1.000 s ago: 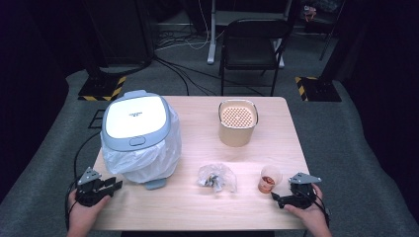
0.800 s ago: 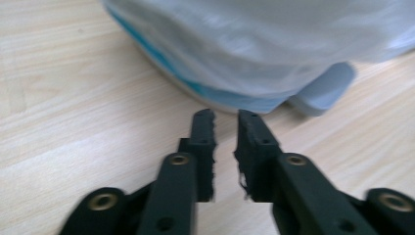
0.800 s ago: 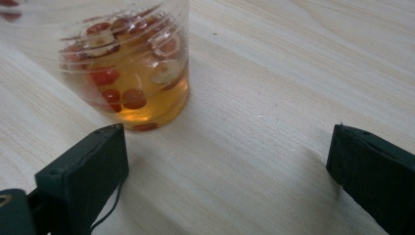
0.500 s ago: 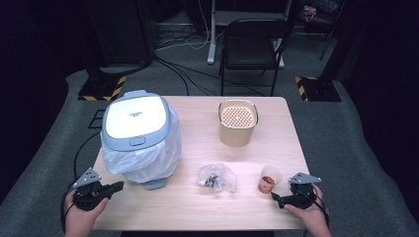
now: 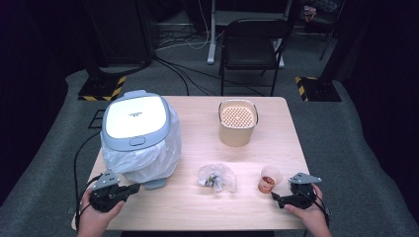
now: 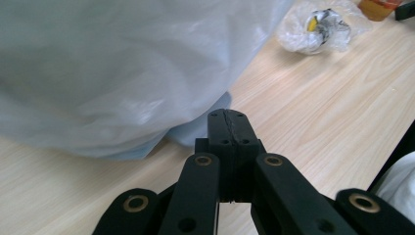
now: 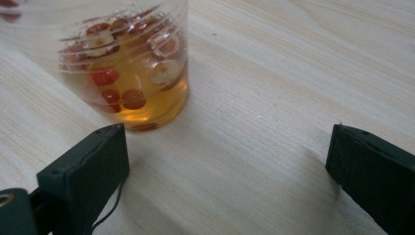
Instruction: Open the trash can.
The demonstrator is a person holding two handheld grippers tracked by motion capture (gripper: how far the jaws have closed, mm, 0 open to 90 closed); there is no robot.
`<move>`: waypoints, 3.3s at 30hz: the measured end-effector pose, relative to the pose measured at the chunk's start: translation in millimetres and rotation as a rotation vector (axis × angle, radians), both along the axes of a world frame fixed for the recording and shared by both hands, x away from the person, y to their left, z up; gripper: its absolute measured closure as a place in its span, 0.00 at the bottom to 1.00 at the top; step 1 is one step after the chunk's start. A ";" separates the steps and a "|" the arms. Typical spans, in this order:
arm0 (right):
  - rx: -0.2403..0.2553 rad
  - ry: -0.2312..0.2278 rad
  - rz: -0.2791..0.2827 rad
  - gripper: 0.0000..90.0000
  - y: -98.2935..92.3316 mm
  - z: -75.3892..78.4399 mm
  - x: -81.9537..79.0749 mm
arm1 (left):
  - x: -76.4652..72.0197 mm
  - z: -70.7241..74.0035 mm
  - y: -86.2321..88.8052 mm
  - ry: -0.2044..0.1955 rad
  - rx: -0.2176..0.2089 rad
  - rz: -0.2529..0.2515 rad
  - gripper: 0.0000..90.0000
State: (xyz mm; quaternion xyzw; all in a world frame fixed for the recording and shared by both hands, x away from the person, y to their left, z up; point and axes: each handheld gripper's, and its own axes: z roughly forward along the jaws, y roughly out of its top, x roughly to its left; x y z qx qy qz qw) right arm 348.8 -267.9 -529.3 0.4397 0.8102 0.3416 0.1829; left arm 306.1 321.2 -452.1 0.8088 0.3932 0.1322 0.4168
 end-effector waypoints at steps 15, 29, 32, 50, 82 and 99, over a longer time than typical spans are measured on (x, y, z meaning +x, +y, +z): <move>0.001 -0.001 0.000 0.02 0.0 -0.2 0.1 | 5.5 -15.8 -45.3 -0.012 0.063 -0.067 1.00; 0.003 -0.001 0.000 0.02 -0.1 -0.1 0.1 | 26.3 -27.1 -59.4 0.007 0.081 -0.007 1.00; 0.002 -0.003 0.001 0.02 -0.3 -0.1 0.2 | 27.8 -33.6 -61.2 -0.003 0.098 0.018 1.00; 0.001 -0.001 0.001 0.02 -0.2 -0.1 0.1 | 38.8 -43.9 -57.2 -0.080 0.171 -0.013 1.00; -0.029 -0.029 0.027 0.41 -14.0 23.4 -13.1 | 34.6 -51.4 -63.4 -0.082 0.191 -0.003 1.00; -0.058 -0.063 0.027 0.45 -10.7 50.4 -25.5 | 40.2 -53.4 -68.1 -0.015 0.247 0.003 1.00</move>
